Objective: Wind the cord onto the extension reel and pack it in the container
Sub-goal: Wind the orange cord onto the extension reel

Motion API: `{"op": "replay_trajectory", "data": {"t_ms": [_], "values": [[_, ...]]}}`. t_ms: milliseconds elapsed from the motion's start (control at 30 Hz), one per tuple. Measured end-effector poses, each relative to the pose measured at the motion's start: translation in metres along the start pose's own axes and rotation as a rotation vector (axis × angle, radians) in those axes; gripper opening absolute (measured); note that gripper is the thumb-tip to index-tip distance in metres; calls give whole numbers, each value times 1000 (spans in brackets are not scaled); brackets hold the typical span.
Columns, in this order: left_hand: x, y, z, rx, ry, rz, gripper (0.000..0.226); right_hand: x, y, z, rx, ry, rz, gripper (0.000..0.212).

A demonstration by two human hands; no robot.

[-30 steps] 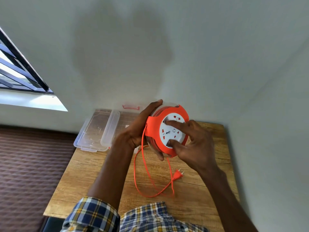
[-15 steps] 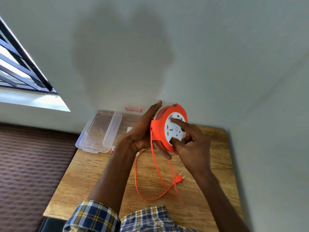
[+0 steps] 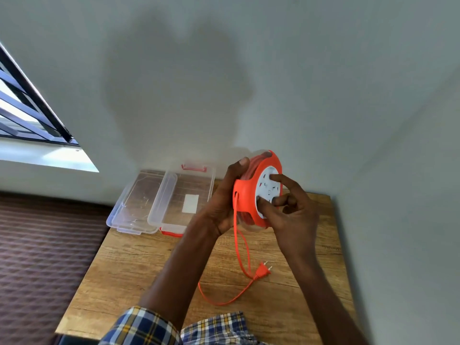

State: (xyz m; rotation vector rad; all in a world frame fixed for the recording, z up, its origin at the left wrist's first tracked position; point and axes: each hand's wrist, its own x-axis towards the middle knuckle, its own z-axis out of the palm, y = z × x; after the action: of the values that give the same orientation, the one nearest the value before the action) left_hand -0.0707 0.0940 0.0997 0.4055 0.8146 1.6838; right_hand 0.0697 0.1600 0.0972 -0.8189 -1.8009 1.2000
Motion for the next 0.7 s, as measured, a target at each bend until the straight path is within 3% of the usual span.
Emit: {"op": "replay_trajectory", "data": {"t_ms": [167, 233, 333, 433, 700], "values": [[-1, -4, 15, 184, 23, -40, 102, 4, -10, 8, 263, 103, 356, 54], [-2, -4, 17, 188, 29, -42, 102, 6, -10, 4, 234, 63, 386, 53], [-3, -4, 13, 123, 26, -30, 85, 7, -6, -8, 3, -5, 187, 38], [-2, -1, 7, 94, 19, -28, 91, 8, 1, -17, -180, -64, -38, 27], [-5, 5, -4, 14, 10, -56, 97, 14, 16, -26, -419, -384, -326, 51]]}}
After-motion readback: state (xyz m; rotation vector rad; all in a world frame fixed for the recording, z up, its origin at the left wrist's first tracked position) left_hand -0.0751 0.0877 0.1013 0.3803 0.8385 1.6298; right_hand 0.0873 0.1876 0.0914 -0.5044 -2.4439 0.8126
